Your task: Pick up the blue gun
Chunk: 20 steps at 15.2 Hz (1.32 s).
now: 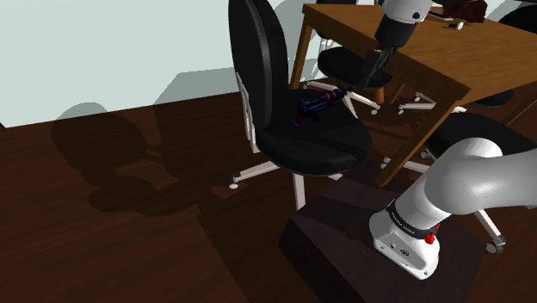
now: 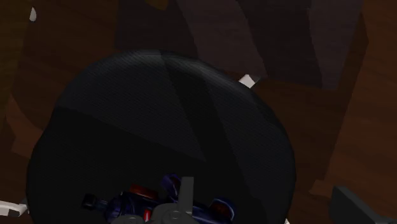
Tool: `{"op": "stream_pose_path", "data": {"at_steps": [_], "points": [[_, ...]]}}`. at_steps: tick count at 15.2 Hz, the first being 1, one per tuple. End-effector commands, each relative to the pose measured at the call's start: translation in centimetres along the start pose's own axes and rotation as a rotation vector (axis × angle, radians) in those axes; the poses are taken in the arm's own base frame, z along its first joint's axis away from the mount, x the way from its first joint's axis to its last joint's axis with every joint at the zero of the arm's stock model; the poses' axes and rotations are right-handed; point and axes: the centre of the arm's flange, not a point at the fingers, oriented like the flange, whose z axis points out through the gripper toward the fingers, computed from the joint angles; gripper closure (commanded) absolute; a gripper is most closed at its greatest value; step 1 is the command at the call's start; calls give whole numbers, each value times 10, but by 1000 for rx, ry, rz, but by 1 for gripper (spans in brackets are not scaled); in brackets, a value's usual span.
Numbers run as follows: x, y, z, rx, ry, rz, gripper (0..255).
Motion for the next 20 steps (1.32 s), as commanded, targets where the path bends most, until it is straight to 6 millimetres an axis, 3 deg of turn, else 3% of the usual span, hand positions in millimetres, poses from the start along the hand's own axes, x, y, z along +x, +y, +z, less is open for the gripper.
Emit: {"op": "stream_pose_path", "data": {"at_steps": [1, 6, 11, 16, 20], "points": [[0, 0, 0, 0, 0, 0, 0], [48, 55, 35, 108, -39, -261, 0], [106, 93, 78, 215, -77, -522, 0], [170, 109, 125, 323, -116, -783, 0], [176, 109, 146, 333, -120, -807, 0]]}}
